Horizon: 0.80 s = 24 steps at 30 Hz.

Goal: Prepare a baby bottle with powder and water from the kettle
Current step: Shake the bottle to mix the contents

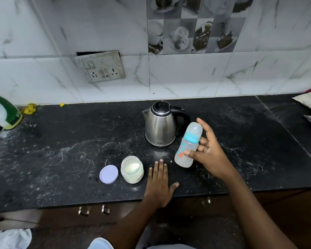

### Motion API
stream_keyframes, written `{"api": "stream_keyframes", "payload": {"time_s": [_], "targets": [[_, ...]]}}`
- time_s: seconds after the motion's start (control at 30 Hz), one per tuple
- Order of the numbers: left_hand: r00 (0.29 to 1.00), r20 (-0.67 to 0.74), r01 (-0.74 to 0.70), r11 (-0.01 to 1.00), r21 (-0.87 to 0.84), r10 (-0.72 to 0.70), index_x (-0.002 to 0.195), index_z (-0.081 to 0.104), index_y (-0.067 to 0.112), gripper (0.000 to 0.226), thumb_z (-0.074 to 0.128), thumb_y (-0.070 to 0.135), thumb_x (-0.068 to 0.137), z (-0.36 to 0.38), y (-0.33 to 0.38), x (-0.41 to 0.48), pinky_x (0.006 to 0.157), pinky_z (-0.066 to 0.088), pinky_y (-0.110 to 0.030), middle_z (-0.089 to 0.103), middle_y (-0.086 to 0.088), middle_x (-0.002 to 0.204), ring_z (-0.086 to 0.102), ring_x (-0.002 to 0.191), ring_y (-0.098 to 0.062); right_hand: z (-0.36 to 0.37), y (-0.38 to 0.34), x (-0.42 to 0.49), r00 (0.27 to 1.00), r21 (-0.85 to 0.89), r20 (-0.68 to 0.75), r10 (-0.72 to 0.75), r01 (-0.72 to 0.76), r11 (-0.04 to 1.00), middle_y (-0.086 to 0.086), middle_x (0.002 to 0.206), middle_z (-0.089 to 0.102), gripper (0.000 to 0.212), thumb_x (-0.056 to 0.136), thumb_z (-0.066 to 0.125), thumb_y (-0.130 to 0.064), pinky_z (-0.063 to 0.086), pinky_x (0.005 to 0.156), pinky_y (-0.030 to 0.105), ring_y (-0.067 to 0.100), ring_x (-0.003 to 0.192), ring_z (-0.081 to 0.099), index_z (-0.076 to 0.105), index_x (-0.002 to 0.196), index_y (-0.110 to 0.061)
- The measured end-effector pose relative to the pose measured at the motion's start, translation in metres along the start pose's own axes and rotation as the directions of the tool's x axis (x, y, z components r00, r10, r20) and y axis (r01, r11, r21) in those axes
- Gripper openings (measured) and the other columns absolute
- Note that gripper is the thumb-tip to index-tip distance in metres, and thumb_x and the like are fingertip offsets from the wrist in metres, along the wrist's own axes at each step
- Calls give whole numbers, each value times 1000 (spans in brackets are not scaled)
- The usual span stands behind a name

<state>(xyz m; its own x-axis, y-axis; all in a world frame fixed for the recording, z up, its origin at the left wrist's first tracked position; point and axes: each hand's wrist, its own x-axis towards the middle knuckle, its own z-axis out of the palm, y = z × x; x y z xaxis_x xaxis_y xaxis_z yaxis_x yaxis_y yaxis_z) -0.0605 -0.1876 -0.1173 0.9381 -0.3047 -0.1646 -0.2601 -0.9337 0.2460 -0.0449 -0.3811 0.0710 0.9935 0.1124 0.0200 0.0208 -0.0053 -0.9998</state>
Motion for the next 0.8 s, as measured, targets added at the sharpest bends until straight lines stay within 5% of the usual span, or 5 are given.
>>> {"api": "stream_keyframes", "payload": {"time_s": [0.3,0.43,0.6,0.73,0.8], "targets": [[998,-47,50,998,48,-47,166,6,4,98,7,77,100,16,-2,0,128,-2,-54,-5,-15,175,-10,162,-32,-14,3,8,977,297,-213,16,49,954,13,117,74,94,80,76,3,61,88,50,29,110,72,34,154,-39],[998,-51,39,998,51,-37,165,12,2,97,12,75,101,20,-2,2,127,2,-55,10,-19,174,4,162,-36,-4,6,-6,981,152,176,85,-112,982,22,117,74,99,74,79,5,62,85,45,33,103,75,36,153,-35],[998,-26,54,997,56,-52,166,-4,6,104,-5,80,93,18,-2,2,129,-8,-52,-8,-14,176,-13,162,-30,-20,-1,10,991,358,-127,49,0,934,17,114,74,92,79,74,1,63,82,46,31,105,73,34,153,-35],[998,-45,54,997,60,-51,166,-3,6,107,-8,81,90,18,-2,2,129,-9,-51,-7,-15,176,-13,162,-30,-21,-5,3,980,124,198,37,-63,990,22,117,73,94,78,77,9,62,85,47,36,104,74,37,152,-34],[997,-54,59,997,56,-55,166,-1,5,107,-8,81,91,18,-2,2,128,-10,-51,-6,-15,176,-12,162,-30,-24,-4,6,999,243,-37,24,-15,970,17,112,74,88,84,71,11,63,75,38,26,97,75,38,149,-36]]}}
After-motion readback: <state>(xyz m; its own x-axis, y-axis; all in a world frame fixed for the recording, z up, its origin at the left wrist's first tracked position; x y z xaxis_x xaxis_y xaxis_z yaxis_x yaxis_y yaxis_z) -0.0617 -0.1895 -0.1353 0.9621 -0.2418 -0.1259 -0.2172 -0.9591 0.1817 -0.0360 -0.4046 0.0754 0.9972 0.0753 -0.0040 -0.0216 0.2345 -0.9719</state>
